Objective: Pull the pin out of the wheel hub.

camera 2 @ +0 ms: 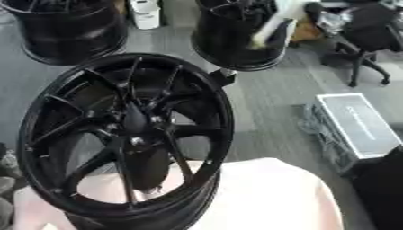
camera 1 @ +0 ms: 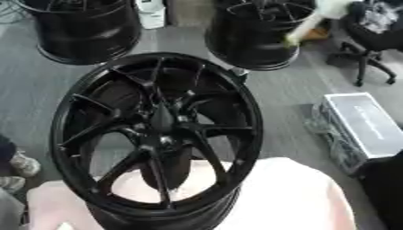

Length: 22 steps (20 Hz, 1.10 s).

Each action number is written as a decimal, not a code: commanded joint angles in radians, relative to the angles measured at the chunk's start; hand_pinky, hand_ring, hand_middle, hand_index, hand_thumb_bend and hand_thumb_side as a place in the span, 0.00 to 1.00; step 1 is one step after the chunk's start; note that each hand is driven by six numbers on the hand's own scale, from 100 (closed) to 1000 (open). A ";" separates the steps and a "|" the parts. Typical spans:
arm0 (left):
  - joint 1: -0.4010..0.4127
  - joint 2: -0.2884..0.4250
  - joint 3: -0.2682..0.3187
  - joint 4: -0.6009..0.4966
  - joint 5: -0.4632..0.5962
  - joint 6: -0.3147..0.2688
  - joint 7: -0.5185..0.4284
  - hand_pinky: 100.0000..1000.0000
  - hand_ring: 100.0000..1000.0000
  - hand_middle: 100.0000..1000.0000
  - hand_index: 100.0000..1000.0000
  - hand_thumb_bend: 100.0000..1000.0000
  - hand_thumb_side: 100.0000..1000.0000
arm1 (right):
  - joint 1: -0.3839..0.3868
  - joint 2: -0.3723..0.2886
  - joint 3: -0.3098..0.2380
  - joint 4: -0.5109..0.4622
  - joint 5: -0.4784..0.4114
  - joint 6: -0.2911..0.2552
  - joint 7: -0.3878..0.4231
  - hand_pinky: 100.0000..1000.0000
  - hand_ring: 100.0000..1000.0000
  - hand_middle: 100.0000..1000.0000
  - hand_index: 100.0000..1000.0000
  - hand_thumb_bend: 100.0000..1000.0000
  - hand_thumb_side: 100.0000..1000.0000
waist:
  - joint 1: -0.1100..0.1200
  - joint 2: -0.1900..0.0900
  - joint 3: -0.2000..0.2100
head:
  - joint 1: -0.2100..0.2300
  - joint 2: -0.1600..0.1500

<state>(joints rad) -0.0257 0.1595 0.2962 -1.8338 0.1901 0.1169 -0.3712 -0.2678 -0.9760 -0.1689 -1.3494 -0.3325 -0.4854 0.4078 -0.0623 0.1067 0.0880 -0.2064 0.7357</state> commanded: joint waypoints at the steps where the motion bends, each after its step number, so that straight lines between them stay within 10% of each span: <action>1: -0.016 0.018 0.019 -0.019 -0.009 0.003 0.016 0.63 0.56 0.62 0.73 0.45 0.69 | 0.151 0.082 -0.171 0.089 0.057 -0.002 -0.203 0.78 0.65 0.61 0.72 0.00 0.35 | -0.001 0.000 -0.006 | 0.011 -0.016; 3: -0.018 0.014 0.022 -0.020 -0.013 0.004 0.019 0.63 0.56 0.61 0.73 0.45 0.69 | 0.273 0.200 -0.211 0.173 0.149 0.002 -0.305 0.84 0.79 0.86 0.91 0.00 0.25 | 0.000 0.006 -0.007 | 0.010 -0.017; 6: -0.013 0.009 0.026 -0.021 -0.015 0.002 0.023 0.63 0.56 0.61 0.73 0.45 0.69 | 0.354 0.378 -0.231 0.283 0.238 0.013 -0.434 0.85 0.81 0.93 0.93 0.00 0.51 | 0.012 0.006 -0.011 | 0.010 -0.015; 14: 0.008 0.000 0.028 -0.015 -0.004 -0.011 0.026 0.63 0.56 0.61 0.73 0.44 0.69 | 0.288 0.575 -0.202 0.304 0.226 0.030 -0.682 0.82 0.74 0.85 0.88 0.00 0.62 | 0.045 -0.012 -0.028 | 0.003 -0.004; 22: 0.020 -0.014 0.034 0.004 -0.026 -0.025 0.026 0.63 0.56 0.61 0.73 0.44 0.70 | 0.251 0.673 -0.155 0.151 0.280 0.060 -0.669 0.78 0.68 0.77 0.83 0.00 0.63 | 0.067 -0.006 -0.036 | 0.010 -0.001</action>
<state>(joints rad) -0.0024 0.1391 0.3188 -1.8222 0.1724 0.0979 -0.3454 -0.0095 -0.2954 -0.3278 -1.1567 -0.0646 -0.4311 -0.2641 0.0055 0.1064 0.0541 -0.1995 0.7365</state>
